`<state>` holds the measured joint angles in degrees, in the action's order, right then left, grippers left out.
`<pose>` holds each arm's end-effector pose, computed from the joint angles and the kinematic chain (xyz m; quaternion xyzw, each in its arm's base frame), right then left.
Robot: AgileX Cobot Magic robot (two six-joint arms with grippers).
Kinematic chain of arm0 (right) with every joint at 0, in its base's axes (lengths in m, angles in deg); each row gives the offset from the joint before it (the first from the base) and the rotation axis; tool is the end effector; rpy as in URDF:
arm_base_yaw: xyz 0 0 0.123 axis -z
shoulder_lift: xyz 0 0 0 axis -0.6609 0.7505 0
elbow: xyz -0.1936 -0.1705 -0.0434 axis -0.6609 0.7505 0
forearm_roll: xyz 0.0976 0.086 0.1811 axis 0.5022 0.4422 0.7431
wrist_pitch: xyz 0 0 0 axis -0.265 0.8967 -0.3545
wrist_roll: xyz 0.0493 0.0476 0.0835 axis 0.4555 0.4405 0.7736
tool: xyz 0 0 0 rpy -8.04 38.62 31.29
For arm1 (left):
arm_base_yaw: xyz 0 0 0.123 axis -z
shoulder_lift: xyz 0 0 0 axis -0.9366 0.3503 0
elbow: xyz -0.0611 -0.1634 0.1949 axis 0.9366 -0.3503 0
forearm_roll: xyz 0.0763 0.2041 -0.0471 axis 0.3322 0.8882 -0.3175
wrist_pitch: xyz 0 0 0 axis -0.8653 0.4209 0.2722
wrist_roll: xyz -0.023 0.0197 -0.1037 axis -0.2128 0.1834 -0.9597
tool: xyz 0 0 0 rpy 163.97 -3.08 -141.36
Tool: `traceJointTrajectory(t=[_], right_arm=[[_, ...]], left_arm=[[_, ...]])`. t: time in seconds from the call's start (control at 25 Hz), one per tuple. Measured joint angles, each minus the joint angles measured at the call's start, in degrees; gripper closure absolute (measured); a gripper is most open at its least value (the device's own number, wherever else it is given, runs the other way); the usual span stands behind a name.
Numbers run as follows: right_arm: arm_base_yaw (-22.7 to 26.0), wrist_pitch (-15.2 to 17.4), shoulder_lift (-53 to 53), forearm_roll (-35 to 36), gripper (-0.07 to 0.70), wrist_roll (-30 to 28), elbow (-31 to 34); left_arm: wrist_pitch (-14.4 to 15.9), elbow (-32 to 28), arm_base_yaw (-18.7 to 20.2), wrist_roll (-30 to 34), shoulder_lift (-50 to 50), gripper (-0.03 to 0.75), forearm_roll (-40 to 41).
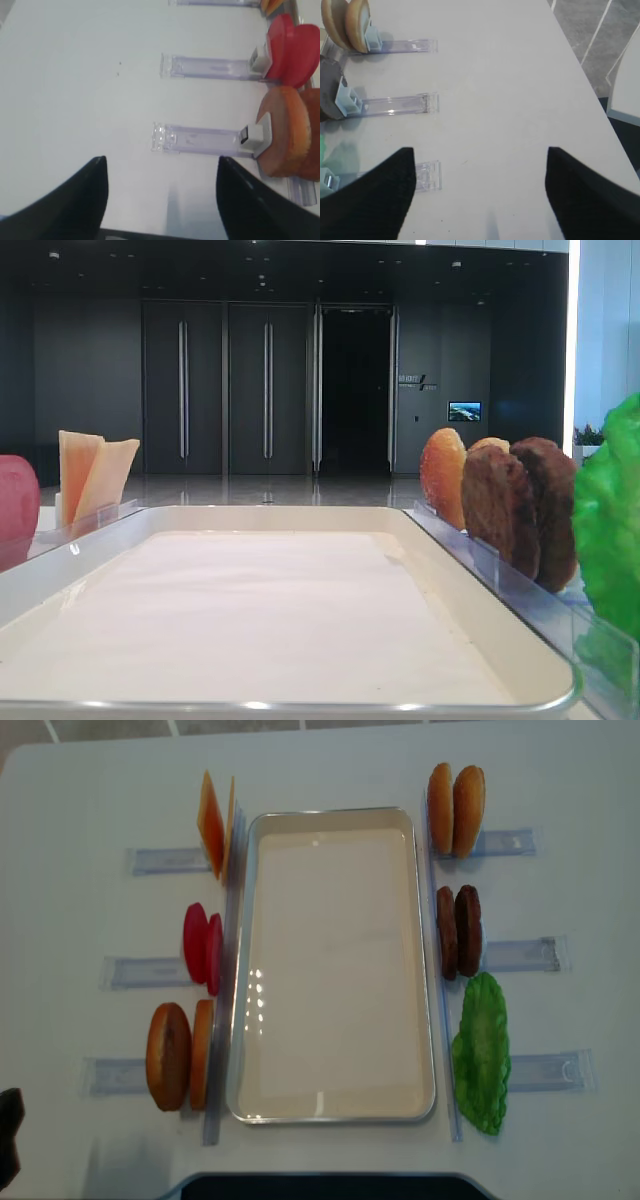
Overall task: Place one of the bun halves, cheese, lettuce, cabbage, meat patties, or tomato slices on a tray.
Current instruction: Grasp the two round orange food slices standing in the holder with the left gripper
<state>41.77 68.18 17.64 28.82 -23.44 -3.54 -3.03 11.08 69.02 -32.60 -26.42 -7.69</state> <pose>0.0036 -0.0054 0.2480 0.0102 0.8703 -0.0265 0.4917 0.0349 0.0154 0.2404 -0.0575 0.9179 0.0552 0.3888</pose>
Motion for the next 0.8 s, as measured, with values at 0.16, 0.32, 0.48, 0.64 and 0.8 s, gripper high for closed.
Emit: traceJointTrajectory(t=[0.16,0.32,0.48,0.64,0.8], right_arm=[[0.00,0.00,0.00,0.00,0.090,0.00,0.00],[0.00,0.00,0.00,0.00,0.090,0.00,0.00],[0.00,0.00,0.00,0.00,0.090,0.00,0.00],[0.00,0.00,0.00,0.00,0.090,0.00,0.00],[0.00,0.00,0.00,0.00,0.090,0.00,0.00]], left_arm=[[-0.07,1.16,0.00,-0.59,9.86,0.199,-0.88],[-0.30,5.02,0.00,-0.65,19.89,0.199,-1.68],[-0.41,10.23,0.00,-0.70,30.12,0.199,-2.57],[-0.36,15.60,0.00,-0.71,39.08,0.199,-3.41],[-0.36,20.69,0.00,-0.71,46.55,0.199,-5.02]])
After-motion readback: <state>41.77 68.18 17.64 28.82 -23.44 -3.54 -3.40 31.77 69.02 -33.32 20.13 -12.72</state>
